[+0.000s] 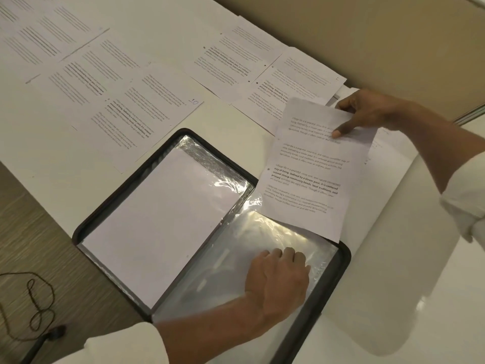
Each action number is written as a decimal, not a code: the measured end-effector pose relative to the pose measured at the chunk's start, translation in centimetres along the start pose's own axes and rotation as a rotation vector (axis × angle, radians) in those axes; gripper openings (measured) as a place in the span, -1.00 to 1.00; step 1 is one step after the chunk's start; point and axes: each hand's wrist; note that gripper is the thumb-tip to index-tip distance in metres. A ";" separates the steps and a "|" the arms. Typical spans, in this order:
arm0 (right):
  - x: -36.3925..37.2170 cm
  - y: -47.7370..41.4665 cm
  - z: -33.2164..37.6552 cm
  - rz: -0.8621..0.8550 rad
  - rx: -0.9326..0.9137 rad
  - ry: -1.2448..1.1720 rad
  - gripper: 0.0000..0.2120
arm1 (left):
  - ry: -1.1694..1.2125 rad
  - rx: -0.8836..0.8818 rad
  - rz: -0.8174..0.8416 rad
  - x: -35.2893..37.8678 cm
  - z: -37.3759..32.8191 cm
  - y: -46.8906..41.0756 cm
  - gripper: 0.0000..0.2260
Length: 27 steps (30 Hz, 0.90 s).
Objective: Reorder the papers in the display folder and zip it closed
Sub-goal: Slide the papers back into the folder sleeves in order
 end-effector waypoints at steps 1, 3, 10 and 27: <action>0.6 -0.2 -0.3 -0.005 0.008 -0.004 -0.73 | 0.004 -0.004 -0.007 0.1 0.1 0.0 -0.68; 1.4 -0.4 -0.9 0.006 0.038 -0.035 -0.71 | 0.009 -0.015 -0.034 0.5 0.2 0.0 -0.55; 1.6 -0.2 -2.4 -0.031 0.137 -0.199 -0.65 | 0.071 0.018 -0.037 1.4 2.4 -0.2 -0.41; 4.4 2.6 -3.6 -0.058 0.689 -0.699 -0.42 | -0.009 0.299 0.312 3.4 2.7 0.2 0.09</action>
Point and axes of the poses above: each hand's wrist, its own y-axis away from the middle knuckle, its own x-axis out of the palm, z = x × y, and after that the axes turned 3 degrees about -x, right-handed
